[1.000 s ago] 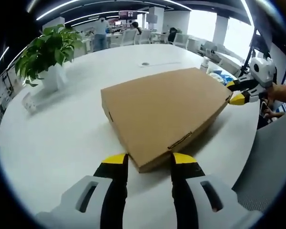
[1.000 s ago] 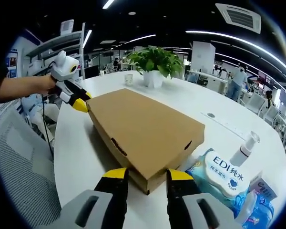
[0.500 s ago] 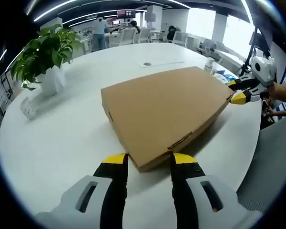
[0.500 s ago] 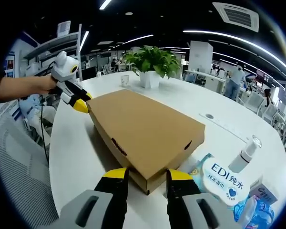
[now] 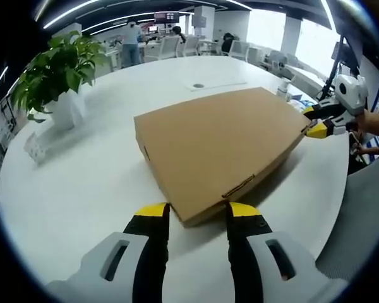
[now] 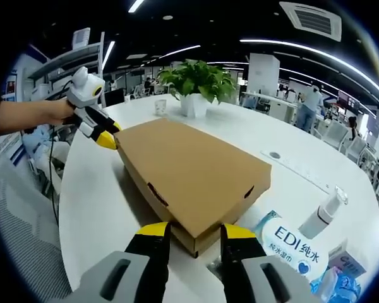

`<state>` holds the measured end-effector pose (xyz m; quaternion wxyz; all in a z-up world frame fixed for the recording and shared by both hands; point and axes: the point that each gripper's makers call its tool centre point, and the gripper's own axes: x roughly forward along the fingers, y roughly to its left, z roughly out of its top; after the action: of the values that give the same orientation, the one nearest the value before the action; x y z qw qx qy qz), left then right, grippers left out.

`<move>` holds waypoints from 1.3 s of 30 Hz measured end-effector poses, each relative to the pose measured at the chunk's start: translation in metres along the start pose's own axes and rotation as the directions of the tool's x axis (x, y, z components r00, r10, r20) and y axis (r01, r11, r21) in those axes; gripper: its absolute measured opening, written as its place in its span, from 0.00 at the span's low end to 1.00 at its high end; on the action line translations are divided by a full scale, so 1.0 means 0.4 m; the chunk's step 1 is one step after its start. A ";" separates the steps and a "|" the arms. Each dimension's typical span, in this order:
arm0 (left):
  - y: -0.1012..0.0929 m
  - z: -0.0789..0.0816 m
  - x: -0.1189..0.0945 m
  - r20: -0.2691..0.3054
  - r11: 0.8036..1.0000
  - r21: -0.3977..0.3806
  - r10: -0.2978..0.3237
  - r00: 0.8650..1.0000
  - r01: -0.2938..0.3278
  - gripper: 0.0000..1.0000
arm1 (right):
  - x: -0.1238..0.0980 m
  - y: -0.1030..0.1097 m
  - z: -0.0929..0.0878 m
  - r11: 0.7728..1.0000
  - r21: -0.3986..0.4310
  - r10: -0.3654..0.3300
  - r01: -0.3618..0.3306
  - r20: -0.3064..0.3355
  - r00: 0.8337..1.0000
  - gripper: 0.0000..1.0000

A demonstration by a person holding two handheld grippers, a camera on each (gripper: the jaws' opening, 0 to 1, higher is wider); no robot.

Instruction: Operate the shoe box by opening the lid, removing the specified soft item, and placing it in the target area until the item is outside and the box remains undamaged.

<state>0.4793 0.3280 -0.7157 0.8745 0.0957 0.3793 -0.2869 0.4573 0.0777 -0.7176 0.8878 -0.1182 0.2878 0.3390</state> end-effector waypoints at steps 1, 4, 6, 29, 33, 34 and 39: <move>0.002 0.001 0.001 0.000 1.000 -0.001 0.000 1.000 0.000 0.35 | 0.002 -0.001 0.001 1.000 0.001 0.000 0.000 0.000 1.000 0.29; 0.007 0.006 0.006 -0.001 1.000 0.002 0.000 1.000 0.000 0.35 | 0.006 -0.004 0.004 1.000 0.002 -0.003 0.003 -0.002 1.000 0.29; 0.010 0.009 0.009 -0.003 1.000 0.006 0.000 1.000 0.000 0.35 | 0.008 -0.006 0.005 1.000 0.003 -0.004 0.004 -0.003 1.000 0.28; 0.013 0.023 -0.005 0.015 1.000 0.005 0.003 1.000 -0.003 0.34 | -0.001 -0.011 0.012 1.000 -0.004 -0.020 0.021 0.008 1.000 0.31; 0.007 0.027 -0.019 0.030 1.000 0.001 0.008 1.000 -0.008 0.35 | -0.021 -0.019 0.009 1.000 0.003 -0.030 0.030 0.014 0.999 0.33; 0.002 0.028 -0.024 0.035 1.000 0.001 0.009 0.999 -0.009 0.35 | -0.029 -0.024 0.007 0.999 0.011 -0.036 0.036 0.018 0.999 0.33; -0.017 0.031 -0.048 0.058 1.000 0.001 0.017 0.998 -0.017 0.40 | -0.068 -0.039 -0.003 0.997 0.051 -0.062 0.060 0.035 0.997 0.36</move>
<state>0.4725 0.3258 -0.6930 0.8874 0.0910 0.3528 -0.2823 0.4508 0.0510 -0.7023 0.9056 -0.0984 0.2762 0.3065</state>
